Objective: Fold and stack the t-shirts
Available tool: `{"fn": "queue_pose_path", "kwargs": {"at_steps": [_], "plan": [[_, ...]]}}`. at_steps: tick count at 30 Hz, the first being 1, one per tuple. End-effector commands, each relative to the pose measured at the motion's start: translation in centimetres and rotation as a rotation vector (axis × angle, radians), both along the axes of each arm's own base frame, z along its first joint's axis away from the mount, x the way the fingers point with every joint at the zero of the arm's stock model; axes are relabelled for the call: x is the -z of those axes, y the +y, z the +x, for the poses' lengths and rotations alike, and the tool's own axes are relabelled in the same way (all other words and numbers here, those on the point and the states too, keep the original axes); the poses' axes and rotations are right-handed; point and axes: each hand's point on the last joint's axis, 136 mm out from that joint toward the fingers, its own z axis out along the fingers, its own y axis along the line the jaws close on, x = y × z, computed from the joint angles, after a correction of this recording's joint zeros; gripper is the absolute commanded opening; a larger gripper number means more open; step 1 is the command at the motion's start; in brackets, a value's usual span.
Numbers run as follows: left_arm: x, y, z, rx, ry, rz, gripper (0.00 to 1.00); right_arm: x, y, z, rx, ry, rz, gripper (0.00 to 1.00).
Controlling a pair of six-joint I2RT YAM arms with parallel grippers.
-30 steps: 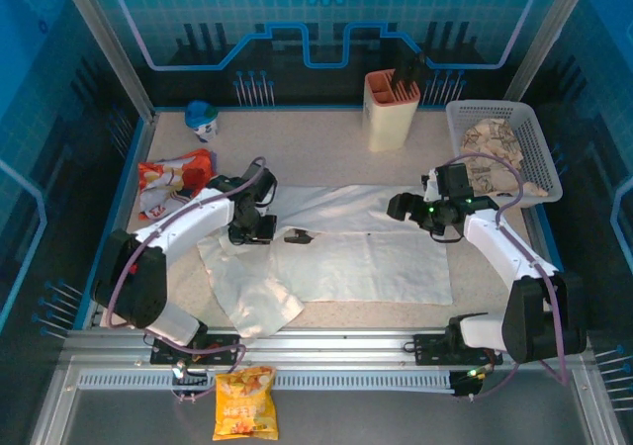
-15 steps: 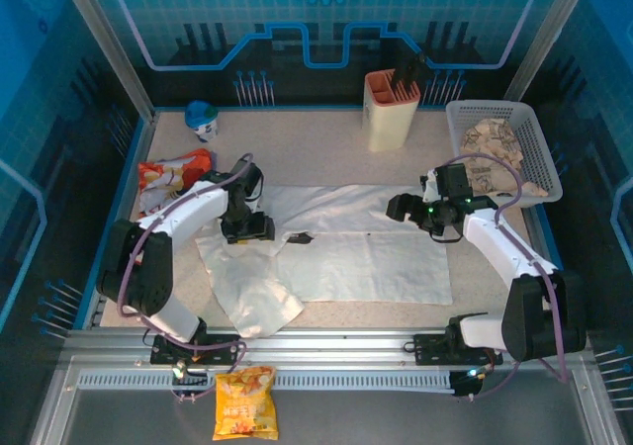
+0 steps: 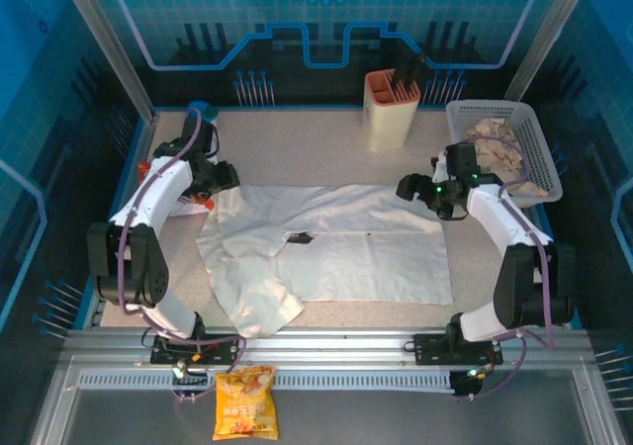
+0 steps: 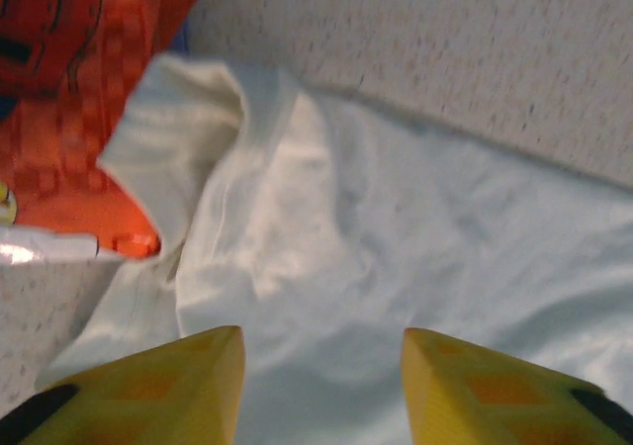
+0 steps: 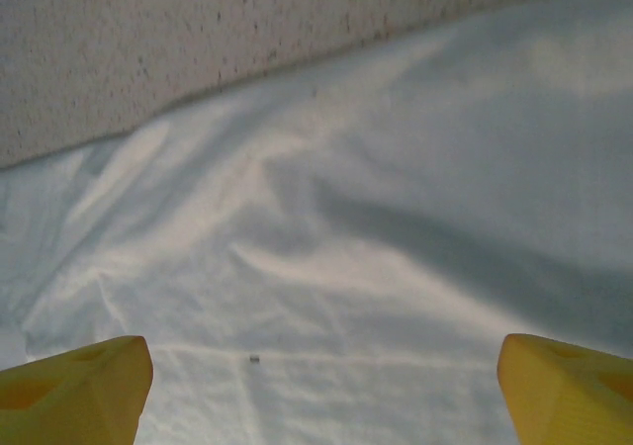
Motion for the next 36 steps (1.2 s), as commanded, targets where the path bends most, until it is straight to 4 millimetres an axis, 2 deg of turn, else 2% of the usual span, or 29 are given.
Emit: {"fn": "queue_pose_path", "kwargs": {"at_steps": [1, 5, 10, 14, 19, 25, 29, 32, 36], "plan": [[0.0, -1.6, 0.9, -0.017, -0.035, -0.103, 0.53, 0.7, 0.5, 1.5, -0.021, 0.052, 0.028, 0.9], [0.3, -2.9, 1.1, 0.002, -0.041, -0.167, 0.54, 3.3, 1.2, 2.6, -0.017, 0.148, 0.006, 0.89], [1.0, -2.9, 0.4, 0.014, -0.022, -0.16, 0.55, 6.7, 1.6, 3.0, -0.022, 0.26, -0.052, 0.9], [1.2, -3.0, 0.1, 0.016, -0.02, -0.167, 0.55, 8.0, 0.3, 3.8, 0.012, 0.301, -0.103, 0.92], [1.8, -3.2, 0.0, 0.022, -0.006, -0.171, 0.55, 8.7, -2.4, 5.0, 0.048, 0.338, -0.151, 0.92], [1.4, -2.9, 1.1, 0.015, -0.029, -0.158, 0.54, 8.5, -6.2, 6.3, 0.131, 0.328, -0.158, 0.91], [0.9, -2.8, 2.6, 0.017, -0.053, -0.149, 0.49, 7.6, -8.3, 7.6, 0.164, 0.303, -0.208, 0.91], [0.2, -2.7, 3.3, 0.023, -0.045, -0.138, 0.48, 6.5, -7.9, 8.0, 0.152, 0.277, -0.187, 0.88], [-0.7, -2.9, 3.2, 0.024, -0.075, -0.147, 0.48, 4.4, -7.4, 7.7, 0.124, 0.205, -0.279, 0.89]]}}
